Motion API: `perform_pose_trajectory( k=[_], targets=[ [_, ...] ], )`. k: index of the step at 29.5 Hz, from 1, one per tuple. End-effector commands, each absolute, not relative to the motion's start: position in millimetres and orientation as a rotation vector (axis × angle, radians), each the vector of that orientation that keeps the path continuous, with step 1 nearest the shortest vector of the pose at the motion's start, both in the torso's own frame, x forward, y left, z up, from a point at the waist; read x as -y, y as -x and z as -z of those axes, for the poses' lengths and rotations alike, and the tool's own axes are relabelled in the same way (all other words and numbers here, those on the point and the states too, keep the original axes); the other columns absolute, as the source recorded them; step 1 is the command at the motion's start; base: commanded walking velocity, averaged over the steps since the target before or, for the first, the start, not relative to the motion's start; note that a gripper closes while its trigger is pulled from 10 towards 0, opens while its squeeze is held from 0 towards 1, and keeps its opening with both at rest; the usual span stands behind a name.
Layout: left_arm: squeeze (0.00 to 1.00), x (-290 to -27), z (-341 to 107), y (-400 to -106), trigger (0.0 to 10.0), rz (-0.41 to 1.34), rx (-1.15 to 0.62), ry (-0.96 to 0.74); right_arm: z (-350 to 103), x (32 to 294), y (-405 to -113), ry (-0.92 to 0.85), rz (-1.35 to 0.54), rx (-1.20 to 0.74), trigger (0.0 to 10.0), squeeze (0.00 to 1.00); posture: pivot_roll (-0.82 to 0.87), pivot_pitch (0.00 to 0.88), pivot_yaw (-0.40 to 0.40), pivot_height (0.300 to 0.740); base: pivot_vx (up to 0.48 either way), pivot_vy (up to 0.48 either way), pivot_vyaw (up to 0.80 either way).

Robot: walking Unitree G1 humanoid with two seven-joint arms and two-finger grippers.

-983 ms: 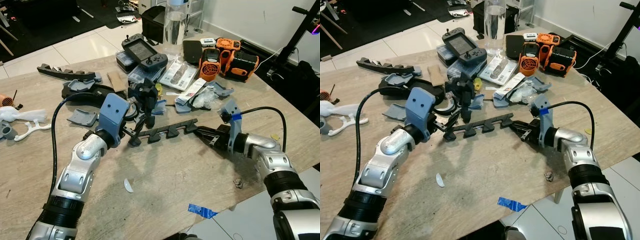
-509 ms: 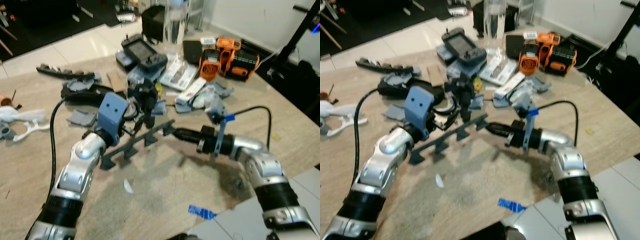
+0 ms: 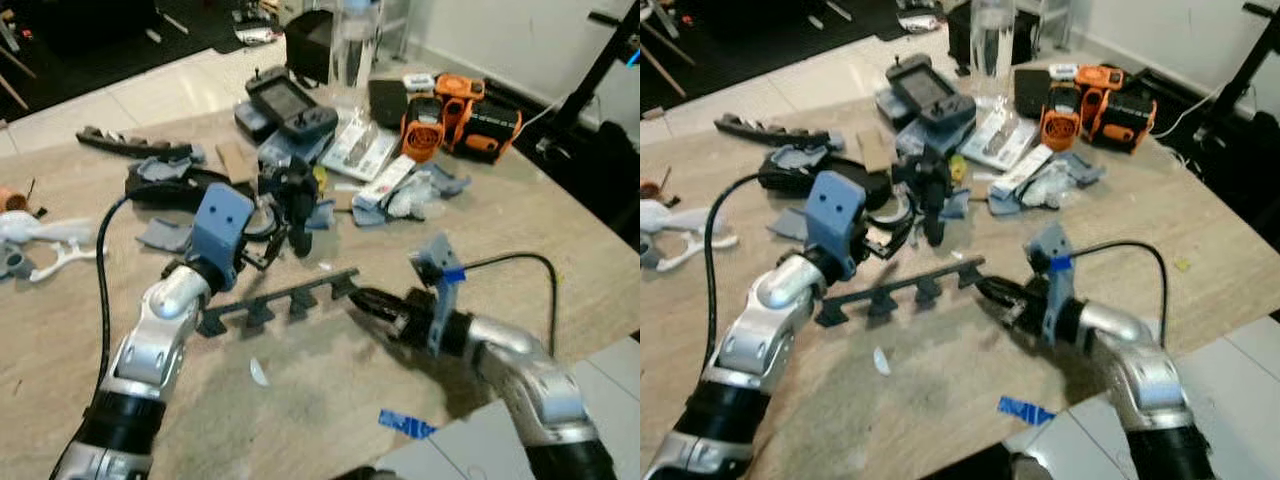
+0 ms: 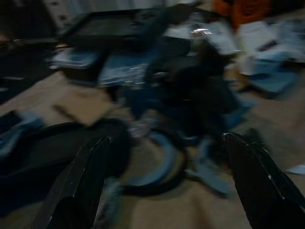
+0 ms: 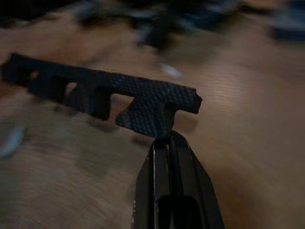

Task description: Picking trash to rubbish bin

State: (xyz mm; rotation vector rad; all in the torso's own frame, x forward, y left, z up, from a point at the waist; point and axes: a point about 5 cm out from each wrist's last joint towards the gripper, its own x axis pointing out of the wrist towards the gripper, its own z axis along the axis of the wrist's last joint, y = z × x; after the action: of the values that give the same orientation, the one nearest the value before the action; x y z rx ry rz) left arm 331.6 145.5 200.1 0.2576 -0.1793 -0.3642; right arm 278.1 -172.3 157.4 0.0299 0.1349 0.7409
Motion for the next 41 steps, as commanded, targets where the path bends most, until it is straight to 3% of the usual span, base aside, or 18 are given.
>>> perform_pose_trajectory(
  k=[1,4,5,7,9,12,22,23,24,25,30,40,41],
  targets=[
    [0.0,-149,-198,-332,10.0,0.333,0.179,-0.264,-168,179,-276,-0.03,-0.655,-0.06,0.0,0.0,-0.01,0.239,0.07,0.74,0.0,0.0,0.0],
    [0.0,-152,-200,-334,10.0,0.306,0.189,-0.255,-187,177,-266,-0.133,-0.603,0.084,0.0,0.0,-0.01,0.239,0.071,0.74,0.0,0.0,0.0],
    [0.0,-153,-201,-334,10.0,0.295,0.191,-0.254,-197,167,-250,-0.183,-0.631,0.14,0.0,0.0,-0.01,0.235,0.067,0.74,0.0,0.0,0.0],
    [0.0,-153,-201,-335,10.0,0.293,0.192,-0.255,-196,164,-244,-0.164,-0.606,0.147,0.0,0.0,-0.01,0.236,0.067,0.74,0.0,0.0,0.0],
    [0.0,-154,-201,-335,10.0,0.287,0.194,-0.254,-198,168,-239,-0.14,-0.459,0.205,0.0,0.0,-0.01,0.236,0.069,0.74,0.0,0.0,0.0],
    [0.0,-155,-201,-335,10.0,0.276,0.195,-0.249,-207,181,-237,-0.13,-0.23,0.301,0.0,0.0,-0.02,0.235,0.07,0.74,0.0,0.0,0.0],
    [0.0,-151,-193,-330,10.0,0.286,0.178,-0.237,-209,182,-249,-0.058,-0.002,0.333,0.0,0.0,-0.02,0.212,0.069,0.74,0.0,0.0,0.0],
    [0.0,-154,-192,-329,10.0,0.252,0.169,-0.203,-209,181,-253,-0.034,0.04,0.323,0.8,0.0,-0.03,0.208,0.073,0.74,0.0,0.0,0.0],
    [0.0,-154,-192,-329,10.0,0.252,0.169,-0.203,-209,181,-253,-0.034,0.04,0.323,0.8,0.0,-0.03,0.208,0.073,0.74,0.0,0.0,0.0],
    [0.0,-156,-191,-328,10.0,0.242,0.163,-0.194,-207,180,-257,-0.026,0.05,0.298,10.0,0.0,-0.03,0.205,0.079,0.74,0.0,0.0,0.0],
    [0.0,-174,-174,-323,10.0,0.091,0.098,-0.187,-216,160,-273,0.104,0.018,0.356,10.0,0.0,-0.03,0.189,0.081,0.74,0.0,0.0,0.0],
    [0.0,-176,-176,-322,10.0,0.071,0.106,-0.195,-195,153,-286,0.106,-0.042,0.216,10.0,0.0,-0.03,0.18,0.069,0.74,0.0,0.0,0.0],
    [0.0,-174,-177,-322,10.0,0.076,0.106,-0.197,-193,153,-287,0.087,-0.076,0.211,10.0,0.5,-0.03,0.18,0.068,0.74,0.0,0.0,0.0]
  ],
)
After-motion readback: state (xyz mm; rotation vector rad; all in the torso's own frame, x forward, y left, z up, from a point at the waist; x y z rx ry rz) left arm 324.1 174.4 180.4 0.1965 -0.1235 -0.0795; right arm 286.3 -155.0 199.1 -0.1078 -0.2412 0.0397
